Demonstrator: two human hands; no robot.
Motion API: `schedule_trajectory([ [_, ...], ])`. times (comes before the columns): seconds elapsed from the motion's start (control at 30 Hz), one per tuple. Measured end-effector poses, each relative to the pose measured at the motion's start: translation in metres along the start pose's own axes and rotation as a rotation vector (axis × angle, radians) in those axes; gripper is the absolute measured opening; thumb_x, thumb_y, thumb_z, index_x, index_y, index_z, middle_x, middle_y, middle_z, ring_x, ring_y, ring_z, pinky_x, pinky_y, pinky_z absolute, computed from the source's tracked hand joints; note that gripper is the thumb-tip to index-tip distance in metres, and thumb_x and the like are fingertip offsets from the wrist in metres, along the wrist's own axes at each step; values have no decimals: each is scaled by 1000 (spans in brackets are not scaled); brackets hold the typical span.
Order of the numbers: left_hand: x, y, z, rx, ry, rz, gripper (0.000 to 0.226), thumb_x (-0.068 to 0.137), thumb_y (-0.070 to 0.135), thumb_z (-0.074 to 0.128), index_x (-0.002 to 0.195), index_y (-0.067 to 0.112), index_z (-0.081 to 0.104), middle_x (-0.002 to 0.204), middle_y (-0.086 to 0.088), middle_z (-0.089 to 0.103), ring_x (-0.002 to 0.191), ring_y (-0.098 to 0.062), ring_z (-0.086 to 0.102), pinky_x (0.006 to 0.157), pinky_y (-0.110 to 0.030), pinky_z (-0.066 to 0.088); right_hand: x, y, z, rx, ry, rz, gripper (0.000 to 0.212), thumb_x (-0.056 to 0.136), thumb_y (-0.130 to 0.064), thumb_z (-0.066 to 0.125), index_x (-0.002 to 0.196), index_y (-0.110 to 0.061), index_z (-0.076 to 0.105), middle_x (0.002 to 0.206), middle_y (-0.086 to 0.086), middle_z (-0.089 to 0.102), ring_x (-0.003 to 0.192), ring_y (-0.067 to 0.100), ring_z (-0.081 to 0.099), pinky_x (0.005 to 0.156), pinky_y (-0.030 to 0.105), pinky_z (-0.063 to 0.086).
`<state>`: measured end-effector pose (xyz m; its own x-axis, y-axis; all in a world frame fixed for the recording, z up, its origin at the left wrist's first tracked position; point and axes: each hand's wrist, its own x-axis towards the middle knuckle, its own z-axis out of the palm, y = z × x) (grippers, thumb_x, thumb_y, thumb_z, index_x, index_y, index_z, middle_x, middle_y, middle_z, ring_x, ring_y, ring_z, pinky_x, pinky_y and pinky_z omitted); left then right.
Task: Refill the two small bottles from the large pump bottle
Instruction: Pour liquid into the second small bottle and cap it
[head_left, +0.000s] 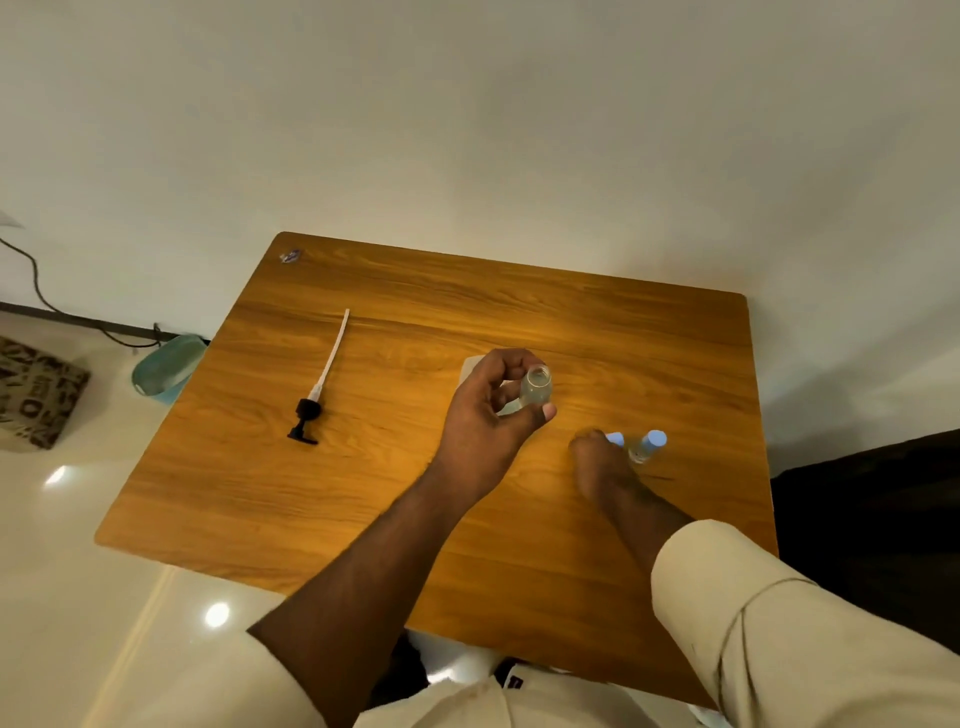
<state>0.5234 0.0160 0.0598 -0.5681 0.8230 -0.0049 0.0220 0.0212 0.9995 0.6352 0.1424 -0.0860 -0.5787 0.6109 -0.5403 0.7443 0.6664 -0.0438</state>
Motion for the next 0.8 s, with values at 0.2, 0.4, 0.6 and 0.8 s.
schedule_trajectory([
  [0.2, -3, -2, -7, 8, -7, 25, 32, 77, -9, 72, 102, 7, 58, 113, -23, 58, 98, -17, 61, 83, -29, 53, -17, 9, 21, 169, 180, -87, 45, 92, -8, 48, 137, -16, 42, 144, 13, 34, 120, 30, 48, 100, 35, 43],
  [0.4, 3, -11, -1, 21, -94, -3, 32, 77, -10, 72, 102, 5, 58, 97, 1, 62, 89, -1, 61, 80, -21, 53, -7, 6, 22, 263, 156, 222, 64, 94, -7, 48, 148, -25, 19, 157, 20, -2, 128, 37, 44, 93, 38, 48],
  [0.6, 13, -16, -1, 5, -116, -7, 33, 76, -10, 71, 102, 5, 59, 101, -9, 61, 91, -2, 62, 84, -32, 53, 9, 4, 18, 194, 272, 250, 25, 95, -13, 47, 118, -12, 54, 124, 15, 53, 110, 30, 54, 91, 36, 47],
  [0.8, 13, -13, -13, -42, -143, -24, 35, 76, -10, 72, 102, 11, 60, 99, 1, 63, 90, -8, 64, 78, -24, 54, -19, -15, -2, 895, 411, 152, 26, 91, -4, 56, 115, -9, 62, 115, 10, 63, 103, 22, 58, 85, 27, 46],
])
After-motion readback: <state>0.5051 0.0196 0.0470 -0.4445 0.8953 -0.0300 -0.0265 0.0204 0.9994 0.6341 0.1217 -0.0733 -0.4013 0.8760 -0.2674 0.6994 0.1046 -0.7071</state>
